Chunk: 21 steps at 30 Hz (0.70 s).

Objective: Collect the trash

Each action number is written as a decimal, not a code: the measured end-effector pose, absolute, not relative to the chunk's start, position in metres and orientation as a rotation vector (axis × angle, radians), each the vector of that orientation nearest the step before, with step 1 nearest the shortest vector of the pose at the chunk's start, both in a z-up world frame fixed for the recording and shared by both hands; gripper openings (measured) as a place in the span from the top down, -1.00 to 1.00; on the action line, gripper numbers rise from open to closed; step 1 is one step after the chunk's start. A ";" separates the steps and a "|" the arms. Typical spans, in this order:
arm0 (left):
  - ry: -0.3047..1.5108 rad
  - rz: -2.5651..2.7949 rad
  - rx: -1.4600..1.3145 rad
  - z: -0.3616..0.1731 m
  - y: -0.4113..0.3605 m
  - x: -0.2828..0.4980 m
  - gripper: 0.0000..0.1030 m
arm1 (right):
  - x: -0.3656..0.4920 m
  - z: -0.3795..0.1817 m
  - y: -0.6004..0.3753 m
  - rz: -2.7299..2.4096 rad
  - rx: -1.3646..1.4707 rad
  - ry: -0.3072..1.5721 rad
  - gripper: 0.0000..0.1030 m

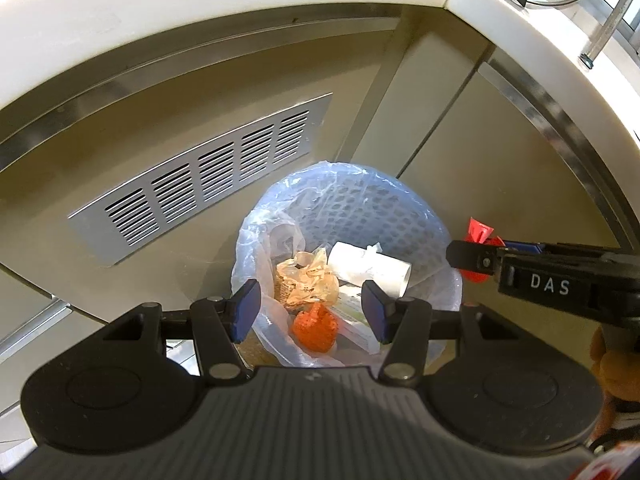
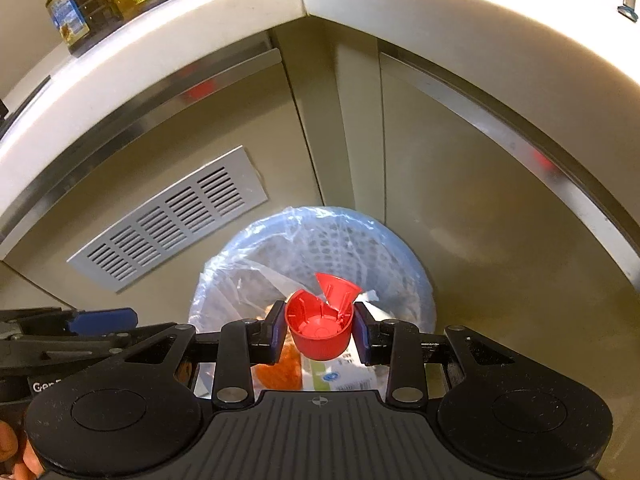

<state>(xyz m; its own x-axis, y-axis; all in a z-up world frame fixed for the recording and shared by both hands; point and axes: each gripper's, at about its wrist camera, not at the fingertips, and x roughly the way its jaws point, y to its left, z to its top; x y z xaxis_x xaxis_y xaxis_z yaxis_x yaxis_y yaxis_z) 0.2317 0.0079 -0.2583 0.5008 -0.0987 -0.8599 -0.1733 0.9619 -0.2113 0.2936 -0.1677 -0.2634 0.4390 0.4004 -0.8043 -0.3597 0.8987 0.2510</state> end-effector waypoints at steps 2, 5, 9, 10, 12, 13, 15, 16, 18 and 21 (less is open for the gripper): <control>1.048 0.050 -0.284 -0.258 0.009 0.231 0.00 | 0.297 -0.267 -0.167 0.480 0.075 1.020 0.27; 1.049 0.056 -0.278 -0.258 0.009 0.230 0.00 | 0.297 -0.268 -0.171 0.472 0.107 1.009 -0.23; 1.048 0.065 -0.273 -0.256 0.011 0.229 0.00 | 0.292 -0.265 -0.174 0.455 0.099 1.017 -0.24; 1.047 0.066 -0.274 -0.255 0.011 0.228 0.00 | 0.290 -0.264 -0.175 0.452 0.094 1.020 -0.24; 1.046 0.069 -0.269 -0.252 0.011 0.227 -0.01 | 0.285 -0.260 -0.178 0.446 0.082 1.028 -0.24; 1.043 0.070 -0.266 -0.250 0.010 0.226 -0.04 | 0.282 -0.257 -0.180 0.444 0.080 1.029 -0.24; 1.040 0.072 -0.261 -0.242 0.009 0.224 -0.13 | 0.276 -0.249 -0.186 0.435 0.076 1.029 -0.23; 1.034 0.073 -0.258 -0.237 0.008 0.223 -0.20 | 0.272 -0.244 -0.189 0.429 0.074 1.027 -0.24; 1.022 0.072 -0.258 -0.226 0.006 0.220 -0.30 | 0.266 -0.233 -0.192 0.419 0.073 1.020 -0.24; 1.002 0.070 -0.260 -0.207 0.001 0.217 -0.41 | 0.255 -0.213 -0.199 0.416 0.072 0.993 -0.24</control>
<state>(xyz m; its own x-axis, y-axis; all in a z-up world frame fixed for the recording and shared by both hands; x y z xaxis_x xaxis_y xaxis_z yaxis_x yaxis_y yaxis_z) 0.2169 0.0014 -0.2074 0.5391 -0.0604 -0.8401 -0.1773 0.9669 -0.1833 0.2548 -0.1985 -0.2131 0.4744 0.3725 -0.7976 -0.3074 0.9191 0.2464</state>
